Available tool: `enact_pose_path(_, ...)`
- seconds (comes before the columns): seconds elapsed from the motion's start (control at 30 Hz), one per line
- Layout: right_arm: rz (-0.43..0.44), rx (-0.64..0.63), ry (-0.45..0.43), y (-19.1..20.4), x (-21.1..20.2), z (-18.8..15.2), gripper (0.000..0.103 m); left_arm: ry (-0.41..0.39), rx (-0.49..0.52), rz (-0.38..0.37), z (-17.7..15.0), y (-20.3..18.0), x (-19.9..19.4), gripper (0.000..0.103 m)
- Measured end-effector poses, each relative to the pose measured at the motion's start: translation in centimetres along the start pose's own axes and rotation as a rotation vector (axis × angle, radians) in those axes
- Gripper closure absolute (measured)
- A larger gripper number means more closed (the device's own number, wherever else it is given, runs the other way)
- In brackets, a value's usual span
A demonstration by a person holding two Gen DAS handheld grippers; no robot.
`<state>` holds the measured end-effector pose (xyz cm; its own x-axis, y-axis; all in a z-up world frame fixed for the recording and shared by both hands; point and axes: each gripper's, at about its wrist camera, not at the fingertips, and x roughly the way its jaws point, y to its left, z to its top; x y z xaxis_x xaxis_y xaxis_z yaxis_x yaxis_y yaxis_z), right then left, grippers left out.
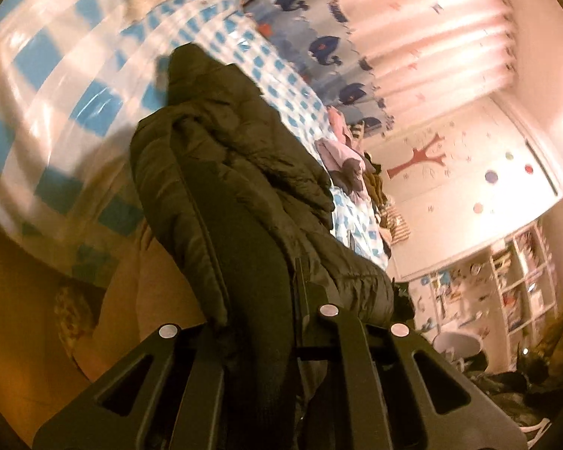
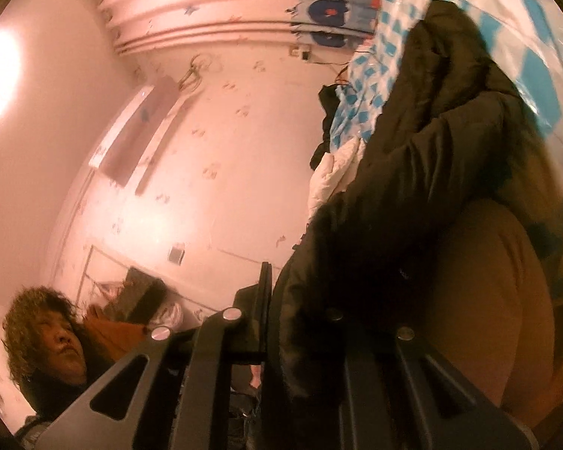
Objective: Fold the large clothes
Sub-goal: 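Lower the held jacket back onto the bed with both grippers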
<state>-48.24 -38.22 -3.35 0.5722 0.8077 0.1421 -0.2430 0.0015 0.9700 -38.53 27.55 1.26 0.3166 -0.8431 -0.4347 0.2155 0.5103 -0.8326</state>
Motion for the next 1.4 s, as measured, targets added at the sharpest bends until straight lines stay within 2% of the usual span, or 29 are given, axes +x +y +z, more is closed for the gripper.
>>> enact_pose_path(0.2,0.045,-0.01,-0.032,0.9,0.3,2.0,0.09,-0.06,-0.016,-0.066,1.8,-0.1,-0.1,0.097)
enact_pose_path(0.53,0.091,-0.058,-0.076,3.2,2.7,8.0,0.09,-0.146,0.026,-0.136,9.4,-3.1,1.0,0.097)
enact_pose_path(0.9,0.059,-0.043,-0.113,2.7,5.0,14.5,0.09,-0.174,0.011,-0.159,17.3,-3.7,4.6,0.097)
enact_pose_path(1.23,-0.007,0.038,-0.157,-1.1,7.3,20.7,0.09,-0.191,-0.083,-0.146,24.3,-1.2,9.8,0.097)
enact_pose_path(1.4,-0.027,0.053,-0.172,-1.8,8.1,23.2,0.088,-0.192,-0.098,-0.137,27.4,-0.8,12.1,0.097)
